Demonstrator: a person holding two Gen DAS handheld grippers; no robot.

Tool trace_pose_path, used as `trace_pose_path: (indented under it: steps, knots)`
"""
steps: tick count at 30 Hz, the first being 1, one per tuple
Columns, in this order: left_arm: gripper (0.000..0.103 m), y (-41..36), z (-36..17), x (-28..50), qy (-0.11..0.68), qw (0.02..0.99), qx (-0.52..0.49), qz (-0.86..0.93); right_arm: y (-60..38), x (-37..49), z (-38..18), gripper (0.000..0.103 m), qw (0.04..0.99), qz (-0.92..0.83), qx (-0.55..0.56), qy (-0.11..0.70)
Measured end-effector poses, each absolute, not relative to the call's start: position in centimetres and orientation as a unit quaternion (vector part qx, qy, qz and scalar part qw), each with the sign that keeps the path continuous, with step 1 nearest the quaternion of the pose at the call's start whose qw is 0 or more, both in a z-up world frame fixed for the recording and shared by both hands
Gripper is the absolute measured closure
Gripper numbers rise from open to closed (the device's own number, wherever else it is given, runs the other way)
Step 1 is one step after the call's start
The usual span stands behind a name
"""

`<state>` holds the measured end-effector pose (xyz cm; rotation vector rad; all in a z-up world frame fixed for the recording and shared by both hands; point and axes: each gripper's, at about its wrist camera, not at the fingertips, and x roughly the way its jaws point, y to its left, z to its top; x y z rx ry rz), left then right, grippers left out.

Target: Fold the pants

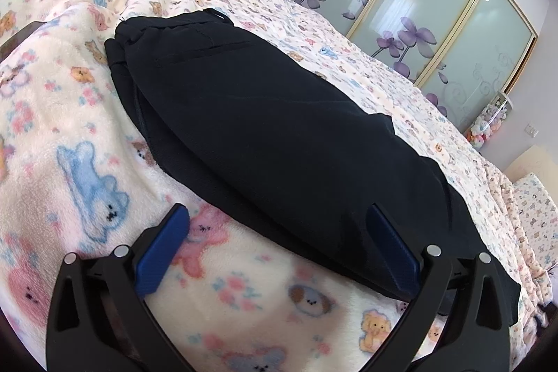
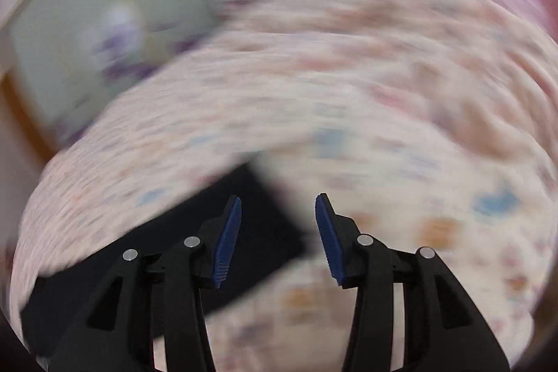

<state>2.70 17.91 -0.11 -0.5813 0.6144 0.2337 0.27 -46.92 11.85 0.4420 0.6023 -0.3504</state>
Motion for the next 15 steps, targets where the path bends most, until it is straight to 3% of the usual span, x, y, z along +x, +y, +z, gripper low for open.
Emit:
trace_pose_path:
  steps: [7,11,15]
  knots:
    - [0.002,18.1,0.1,2.2,0.282,0.907,-0.293,0.107,-24.8,12.4,12.5,0.057,0.911,0.157,0.088,0.371]
    - [0.002,18.0,0.1,2.4,0.292,0.905,-0.287,0.113,-13.9,18.3,10.2,0.057,0.886,0.205,-0.024,0.416]
    - [0.002,17.9,0.1,2.6,0.299,0.904,-0.284,0.116,-8.9,21.1,8.3,0.057,0.866,0.225,-0.065,0.442]
